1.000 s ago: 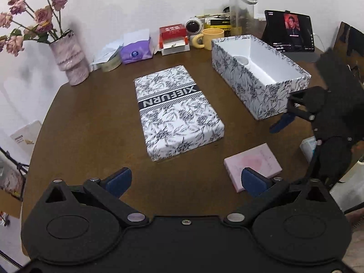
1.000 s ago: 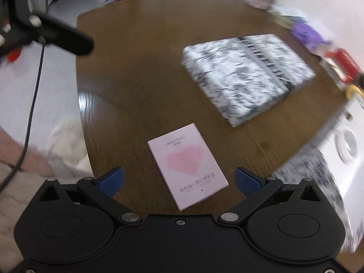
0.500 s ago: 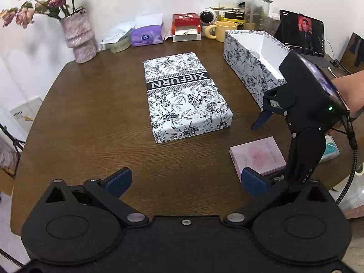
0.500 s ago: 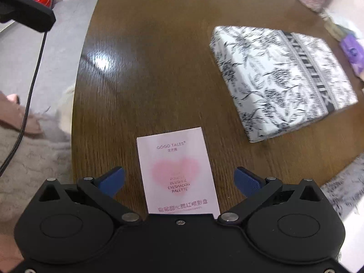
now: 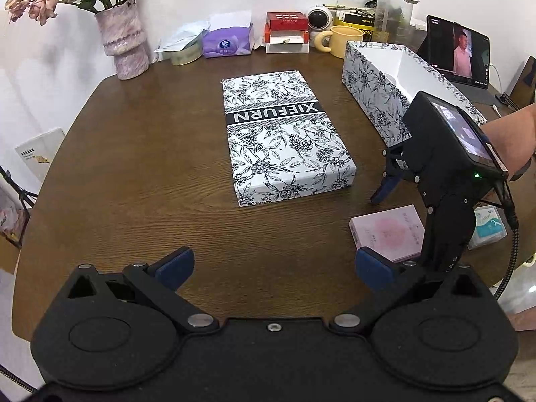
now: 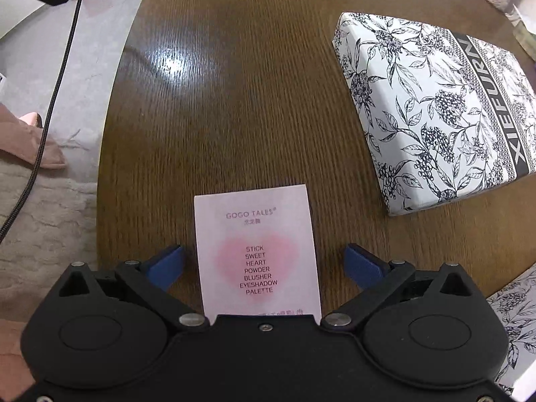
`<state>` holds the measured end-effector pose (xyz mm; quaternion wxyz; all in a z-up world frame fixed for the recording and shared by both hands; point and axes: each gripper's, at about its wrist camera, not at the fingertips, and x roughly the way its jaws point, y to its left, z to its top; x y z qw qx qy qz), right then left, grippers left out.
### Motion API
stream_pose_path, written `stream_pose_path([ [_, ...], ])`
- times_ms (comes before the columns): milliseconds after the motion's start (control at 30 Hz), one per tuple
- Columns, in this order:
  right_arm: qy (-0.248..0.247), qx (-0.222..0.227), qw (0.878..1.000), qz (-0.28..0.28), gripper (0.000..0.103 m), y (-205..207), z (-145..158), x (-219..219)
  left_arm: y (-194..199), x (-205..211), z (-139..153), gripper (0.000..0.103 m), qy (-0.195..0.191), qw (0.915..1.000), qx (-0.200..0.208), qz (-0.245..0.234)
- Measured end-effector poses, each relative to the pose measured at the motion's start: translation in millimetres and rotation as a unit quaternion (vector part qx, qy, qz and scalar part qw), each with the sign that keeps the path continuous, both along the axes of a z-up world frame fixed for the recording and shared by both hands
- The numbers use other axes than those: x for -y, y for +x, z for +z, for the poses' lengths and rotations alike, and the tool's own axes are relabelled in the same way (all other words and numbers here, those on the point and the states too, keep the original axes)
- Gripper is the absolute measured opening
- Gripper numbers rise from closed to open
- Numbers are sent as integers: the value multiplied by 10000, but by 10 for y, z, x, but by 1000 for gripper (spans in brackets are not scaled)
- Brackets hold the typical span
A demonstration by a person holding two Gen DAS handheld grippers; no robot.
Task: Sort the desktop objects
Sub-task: 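Grasp the pink palette box with the right gripper and lift, then carry the pink box into the floral box beside the container, release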
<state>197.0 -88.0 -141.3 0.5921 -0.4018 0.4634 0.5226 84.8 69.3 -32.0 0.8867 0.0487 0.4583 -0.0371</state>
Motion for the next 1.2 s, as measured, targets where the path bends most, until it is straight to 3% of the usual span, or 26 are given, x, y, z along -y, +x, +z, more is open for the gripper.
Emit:
stream_pose_path([
  [267, -105, -16, 9997, 204, 79, -17, 90, 126, 26, -10, 48, 103, -55, 10000, 40, 22],
  [333, -125, -20, 9995, 280, 69, -27, 110, 159, 30, -8, 53, 103, -72, 10000, 44, 28],
  [633, -172, 60, 9989, 437, 69, 54, 194, 205, 98, 39, 175, 103, -206, 9997, 138, -88],
  [800, 122, 160, 9994, 275, 69, 117, 461, 377, 159, 97, 311, 103, -308, 9990, 251, -224],
  [1200, 666, 837, 9942, -121, 69, 314, 1630, 827, 441, 491, 735, 103, -493, 9923, 662, -922],
])
